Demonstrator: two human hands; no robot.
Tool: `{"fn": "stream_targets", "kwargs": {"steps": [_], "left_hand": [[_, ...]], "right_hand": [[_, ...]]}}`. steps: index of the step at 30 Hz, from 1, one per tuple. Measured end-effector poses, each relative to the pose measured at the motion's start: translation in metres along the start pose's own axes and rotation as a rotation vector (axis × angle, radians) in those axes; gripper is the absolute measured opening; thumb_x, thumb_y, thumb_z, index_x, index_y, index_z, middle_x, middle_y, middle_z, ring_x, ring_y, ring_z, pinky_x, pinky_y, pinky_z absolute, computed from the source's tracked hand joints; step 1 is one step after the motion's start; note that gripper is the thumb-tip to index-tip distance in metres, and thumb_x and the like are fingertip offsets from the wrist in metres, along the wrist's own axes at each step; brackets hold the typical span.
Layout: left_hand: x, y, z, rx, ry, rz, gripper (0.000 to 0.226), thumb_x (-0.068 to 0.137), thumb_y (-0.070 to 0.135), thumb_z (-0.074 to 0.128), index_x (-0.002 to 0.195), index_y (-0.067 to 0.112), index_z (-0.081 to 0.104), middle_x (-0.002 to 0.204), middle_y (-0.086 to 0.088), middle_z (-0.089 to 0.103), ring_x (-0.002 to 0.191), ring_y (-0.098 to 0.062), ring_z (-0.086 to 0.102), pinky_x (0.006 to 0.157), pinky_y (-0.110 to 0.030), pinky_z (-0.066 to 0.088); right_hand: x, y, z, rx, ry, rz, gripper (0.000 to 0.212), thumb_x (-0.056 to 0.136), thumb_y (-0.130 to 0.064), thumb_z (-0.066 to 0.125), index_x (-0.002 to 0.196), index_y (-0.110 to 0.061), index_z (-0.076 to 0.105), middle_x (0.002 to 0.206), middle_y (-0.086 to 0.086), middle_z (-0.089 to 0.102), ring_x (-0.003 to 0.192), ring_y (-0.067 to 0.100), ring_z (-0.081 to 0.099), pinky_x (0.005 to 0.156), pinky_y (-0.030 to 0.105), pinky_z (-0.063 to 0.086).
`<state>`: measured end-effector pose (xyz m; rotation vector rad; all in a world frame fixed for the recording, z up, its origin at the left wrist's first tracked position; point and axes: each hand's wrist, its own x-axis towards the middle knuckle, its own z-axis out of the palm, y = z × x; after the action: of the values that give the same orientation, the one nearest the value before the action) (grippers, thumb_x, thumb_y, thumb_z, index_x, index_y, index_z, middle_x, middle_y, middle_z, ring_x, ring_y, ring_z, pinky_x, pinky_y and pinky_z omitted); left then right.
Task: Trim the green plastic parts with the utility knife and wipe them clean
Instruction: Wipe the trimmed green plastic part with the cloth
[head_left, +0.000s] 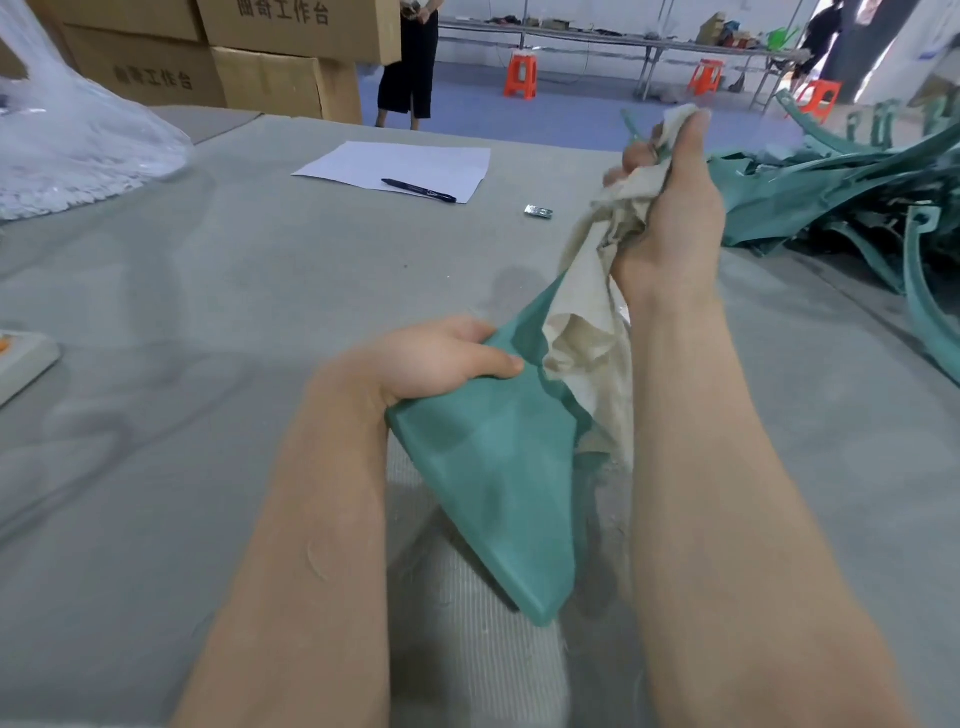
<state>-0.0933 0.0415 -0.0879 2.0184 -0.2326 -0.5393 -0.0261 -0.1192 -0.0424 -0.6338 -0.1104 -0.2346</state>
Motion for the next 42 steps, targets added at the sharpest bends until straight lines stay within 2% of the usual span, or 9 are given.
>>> {"fn": "stream_targets", "kwargs": {"steps": [8, 17, 22, 25, 27, 32, 34, 37, 42], "left_hand": [[0.000, 0.001, -0.001, 0.116, -0.040, -0.014, 0.023, 0.097, 0.020, 0.053, 0.116, 0.013, 0.064, 0.110, -0.005, 0.071, 0.098, -0.023, 0.069, 0.091, -0.036, 0.053], [-0.003, -0.002, -0.005, -0.030, -0.107, 0.013, 0.022, 0.096, 0.018, 0.054, 0.113, 0.014, 0.066, 0.105, -0.006, 0.073, 0.084, -0.019, 0.069, 0.076, -0.028, 0.055], [0.001, -0.003, -0.003, 0.060, -0.039, -0.055, 0.022, 0.096, 0.016, 0.054, 0.113, 0.009, 0.067, 0.107, -0.012, 0.072, 0.089, -0.028, 0.068, 0.086, -0.038, 0.053], [-0.002, -0.009, -0.015, -0.194, 0.218, 0.000, 0.014, 0.094, 0.016, 0.057, 0.097, 0.012, 0.069, 0.080, -0.002, 0.075, 0.067, -0.016, 0.071, 0.062, -0.024, 0.057], [0.003, -0.010, -0.016, -0.535, 0.466, 0.083, 0.013, 0.095, 0.013, 0.054, 0.090, 0.013, 0.067, 0.069, 0.002, 0.073, 0.058, -0.012, 0.069, 0.052, -0.020, 0.054], [0.024, -0.001, -0.001, -0.887, 0.786, 0.332, 0.019, 0.101, 0.014, 0.047, 0.113, 0.006, 0.059, 0.099, -0.009, 0.070, 0.088, -0.022, 0.070, 0.080, -0.037, 0.057], [0.026, 0.002, 0.006, -1.118, 0.638, 0.387, 0.025, 0.103, 0.015, 0.042, 0.120, 0.005, 0.057, 0.092, -0.005, 0.072, 0.081, -0.016, 0.070, 0.074, -0.031, 0.057], [0.025, 0.006, 0.016, -1.294, 0.403, 0.406, 0.033, 0.105, 0.020, 0.035, 0.130, 0.009, 0.052, 0.106, -0.004, 0.070, 0.091, -0.013, 0.069, 0.077, -0.027, 0.057], [0.030, 0.010, 0.019, -1.255, 0.354, 0.400, 0.043, 0.105, 0.028, 0.033, 0.135, 0.002, 0.050, 0.129, -0.018, 0.060, 0.117, -0.029, 0.060, 0.102, -0.042, 0.047]], "right_hand": [[0.018, 0.001, -0.018, 0.044, 0.387, 0.034, 0.036, 0.096, -0.014, 0.035, 0.060, -0.019, 0.033, 0.041, -0.005, 0.030, 0.031, 0.012, 0.022, 0.038, 0.012, 0.020], [0.019, -0.002, -0.051, 0.320, 0.068, 0.205, 0.040, 0.085, -0.009, 0.037, 0.046, -0.018, 0.039, 0.038, -0.007, 0.027, 0.028, 0.008, 0.020, 0.036, 0.015, 0.015], [0.029, 0.007, -0.061, -0.383, 0.564, -0.010, 0.040, 0.103, -0.017, 0.033, 0.067, -0.013, 0.050, 0.060, 0.000, 0.056, 0.056, 0.018, 0.053, 0.060, 0.028, 0.046], [0.024, 0.010, -0.066, -0.629, 0.695, -0.150, 0.043, 0.105, -0.023, 0.033, 0.072, -0.012, 0.058, 0.080, 0.003, 0.061, 0.081, 0.023, 0.057, 0.087, 0.037, 0.050], [0.018, 0.003, -0.061, -0.508, 0.609, -0.107, 0.045, 0.105, -0.032, 0.032, 0.074, -0.015, 0.059, 0.073, 0.001, 0.063, 0.075, 0.022, 0.061, 0.079, 0.037, 0.054], [-0.022, 0.014, -0.011, -0.356, 0.178, 0.058, 0.043, 0.101, -0.051, 0.035, 0.098, -0.019, 0.064, 0.078, -0.001, 0.068, 0.062, 0.019, 0.065, 0.043, 0.020, 0.046], [-0.044, 0.036, -0.002, -0.683, -0.027, -0.088, 0.042, 0.102, -0.041, 0.034, 0.134, -0.018, 0.050, 0.128, 0.007, 0.060, 0.110, 0.027, 0.060, 0.070, 0.028, 0.055], [-0.070, 0.075, -0.016, -1.502, -0.441, -0.486, 0.057, 0.101, -0.025, 0.032, 0.154, -0.012, 0.016, 0.159, 0.009, 0.021, 0.147, 0.026, 0.018, 0.119, 0.034, 0.012], [-0.024, 0.055, -0.025, -1.830, -0.013, -0.179, 0.051, 0.106, -0.033, 0.020, 0.155, -0.025, 0.008, 0.163, 0.004, -0.002, 0.149, 0.026, 0.002, 0.119, 0.048, 0.001]]}}
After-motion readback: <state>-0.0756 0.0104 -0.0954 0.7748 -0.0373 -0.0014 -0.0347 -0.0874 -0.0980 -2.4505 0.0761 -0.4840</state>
